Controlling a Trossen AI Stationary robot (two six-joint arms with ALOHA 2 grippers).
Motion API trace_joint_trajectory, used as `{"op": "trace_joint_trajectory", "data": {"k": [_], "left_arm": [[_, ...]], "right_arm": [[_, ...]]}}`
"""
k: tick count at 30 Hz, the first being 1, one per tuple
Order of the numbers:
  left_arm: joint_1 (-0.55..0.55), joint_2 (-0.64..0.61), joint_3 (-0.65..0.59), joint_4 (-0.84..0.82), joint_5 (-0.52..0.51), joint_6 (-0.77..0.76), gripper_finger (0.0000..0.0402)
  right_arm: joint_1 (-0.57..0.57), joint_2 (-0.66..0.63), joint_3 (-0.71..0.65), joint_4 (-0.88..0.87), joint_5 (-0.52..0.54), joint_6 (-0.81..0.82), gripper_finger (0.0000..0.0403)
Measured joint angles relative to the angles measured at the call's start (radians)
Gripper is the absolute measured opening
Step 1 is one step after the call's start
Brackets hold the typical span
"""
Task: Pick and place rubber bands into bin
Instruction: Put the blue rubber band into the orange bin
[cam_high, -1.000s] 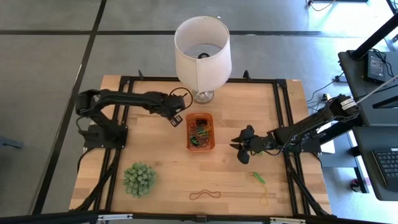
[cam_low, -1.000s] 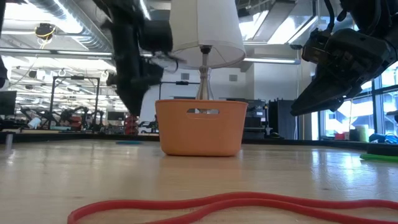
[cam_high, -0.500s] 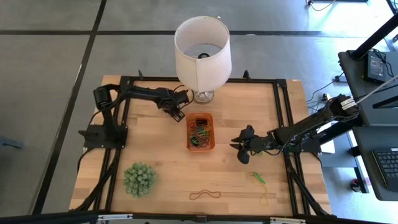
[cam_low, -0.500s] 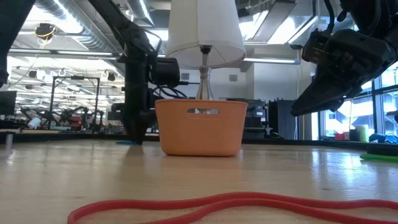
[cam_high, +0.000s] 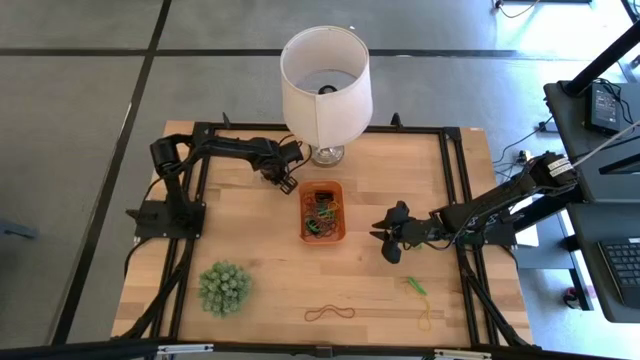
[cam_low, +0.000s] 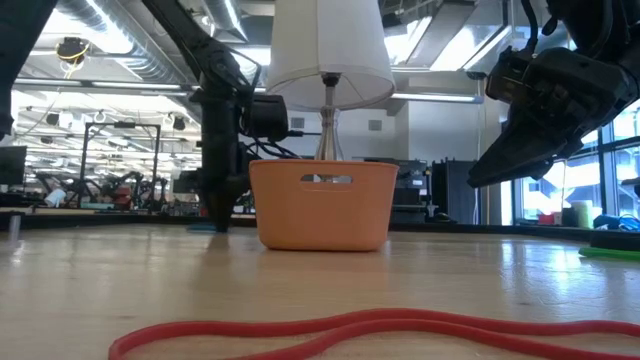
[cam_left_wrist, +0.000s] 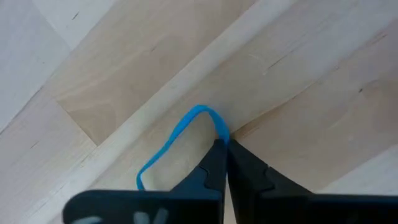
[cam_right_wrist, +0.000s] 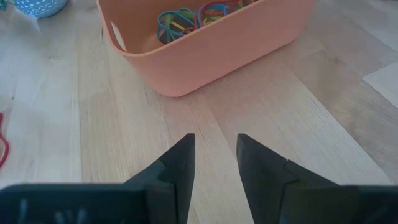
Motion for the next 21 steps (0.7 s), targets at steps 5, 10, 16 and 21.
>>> {"op": "trace_joint_trajectory", "data": {"k": [5, 10, 16, 21], "left_arm": [[-0.023, -0.051, -0.007, -0.035, -0.017, -0.011, 0.0002], [-0.060, -0.126, -0.005, -0.052, -0.017, -0.019, 0.0002], [-0.134, -0.214, -0.007, -0.098, -0.030, -0.037, 0.0002], [-0.248, -0.289, 0.019, -0.117, -0.102, -0.037, 0.0002]], "right_arm": [[0.000, 0.000, 0.000, 0.000, 0.000, 0.001, 0.0122], [0.000, 0.000, 0.000, 0.000, 0.000, 0.001, 0.0122], [0.000, 0.000, 0.000, 0.000, 0.000, 0.002, 0.0122], [0.000, 0.000, 0.000, 0.001, 0.000, 0.002, 0.0122]]}}
